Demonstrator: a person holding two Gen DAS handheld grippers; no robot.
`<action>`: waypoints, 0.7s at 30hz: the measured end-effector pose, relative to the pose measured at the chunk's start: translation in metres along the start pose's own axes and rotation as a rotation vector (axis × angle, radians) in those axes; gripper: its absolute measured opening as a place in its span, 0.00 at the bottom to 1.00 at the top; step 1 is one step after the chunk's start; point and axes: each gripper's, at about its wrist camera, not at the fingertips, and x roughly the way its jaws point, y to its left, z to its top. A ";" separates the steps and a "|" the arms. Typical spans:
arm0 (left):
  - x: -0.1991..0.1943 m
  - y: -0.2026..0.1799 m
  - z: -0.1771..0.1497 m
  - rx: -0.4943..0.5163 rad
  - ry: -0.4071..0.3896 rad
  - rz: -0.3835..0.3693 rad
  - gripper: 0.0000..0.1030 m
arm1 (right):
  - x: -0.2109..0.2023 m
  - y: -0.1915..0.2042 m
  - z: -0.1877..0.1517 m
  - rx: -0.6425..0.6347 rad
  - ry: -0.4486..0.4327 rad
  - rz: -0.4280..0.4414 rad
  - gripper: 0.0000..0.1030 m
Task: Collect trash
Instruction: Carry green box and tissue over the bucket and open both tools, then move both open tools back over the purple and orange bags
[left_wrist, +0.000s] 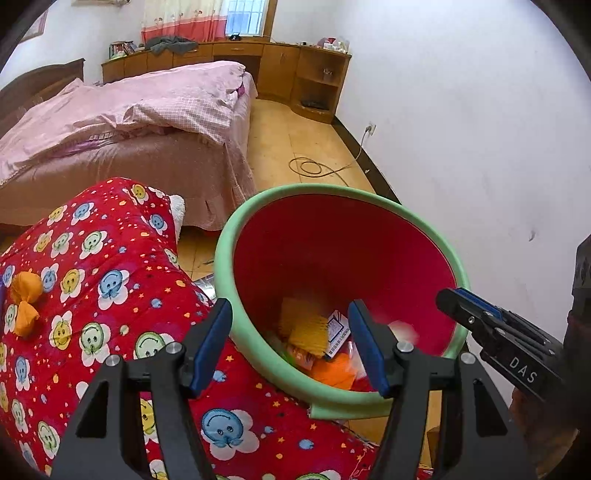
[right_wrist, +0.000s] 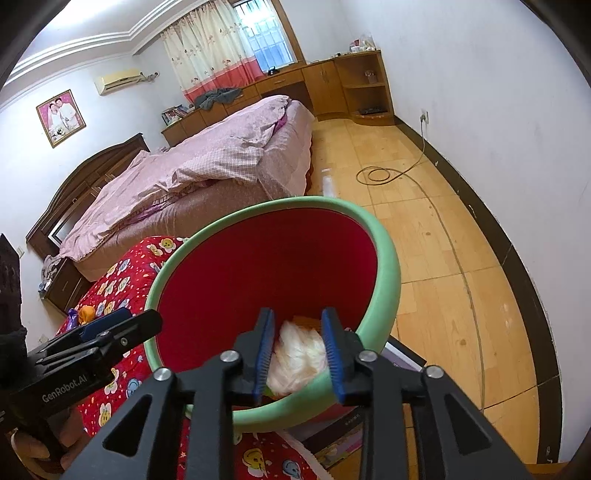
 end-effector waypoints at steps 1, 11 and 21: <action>-0.001 0.002 0.000 -0.005 -0.003 0.000 0.63 | -0.001 0.000 0.001 0.000 -0.002 0.002 0.34; -0.028 0.019 -0.002 -0.051 -0.041 0.024 0.63 | -0.009 0.013 0.001 -0.019 -0.021 0.012 0.44; -0.060 0.054 -0.006 -0.103 -0.079 0.094 0.63 | -0.018 0.041 0.005 -0.042 -0.041 0.039 0.58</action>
